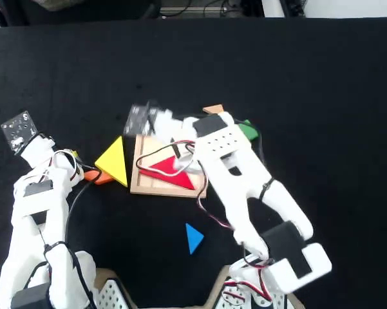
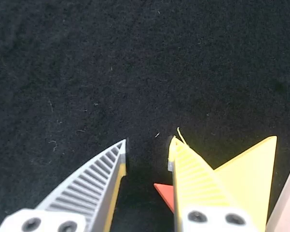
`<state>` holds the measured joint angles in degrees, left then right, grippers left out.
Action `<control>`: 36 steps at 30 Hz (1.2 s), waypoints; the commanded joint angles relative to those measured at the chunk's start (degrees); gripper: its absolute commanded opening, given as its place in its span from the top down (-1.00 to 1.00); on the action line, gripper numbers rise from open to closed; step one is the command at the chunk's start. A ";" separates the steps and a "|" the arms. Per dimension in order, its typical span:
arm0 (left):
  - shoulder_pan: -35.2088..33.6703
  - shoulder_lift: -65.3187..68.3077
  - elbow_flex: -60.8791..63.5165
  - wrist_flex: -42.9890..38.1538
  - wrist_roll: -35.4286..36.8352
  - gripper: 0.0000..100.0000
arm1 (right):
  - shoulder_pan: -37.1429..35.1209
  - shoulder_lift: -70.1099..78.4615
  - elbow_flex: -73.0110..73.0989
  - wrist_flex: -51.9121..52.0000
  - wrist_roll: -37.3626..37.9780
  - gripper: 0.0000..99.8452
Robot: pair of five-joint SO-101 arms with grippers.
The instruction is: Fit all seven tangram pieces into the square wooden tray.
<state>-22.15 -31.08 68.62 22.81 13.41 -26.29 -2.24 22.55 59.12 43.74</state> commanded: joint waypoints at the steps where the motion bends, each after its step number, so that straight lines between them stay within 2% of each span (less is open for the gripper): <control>1: -0.04 -0.18 -0.92 -1.14 0.26 0.69 | 0.88 3.21 -4.00 -8.09 -10.29 0.96; 5: -0.04 -0.18 -0.92 -1.14 0.26 0.69 | 0.79 10.24 -9.71 -8.62 -18.46 0.98; 9: -0.04 -0.18 -1.01 -1.14 0.26 0.69 | 0.26 15.78 -14.29 -4.92 -26.37 0.98; 17: 0.04 -0.18 -1.01 -1.14 0.26 0.69 | -0.44 20.79 -17.80 -3.78 -40.53 0.98; 28: 0.04 -0.18 -1.01 -1.14 0.26 0.69 | 0.79 24.48 -17.80 -2.81 -41.05 0.98; 36: 0.04 -0.18 -1.01 -1.23 0.26 0.69 | 0.62 24.57 -18.15 2.29 -39.74 0.98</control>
<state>-22.15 -31.08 68.62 22.81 13.41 -26.11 22.81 7.69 59.30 3.03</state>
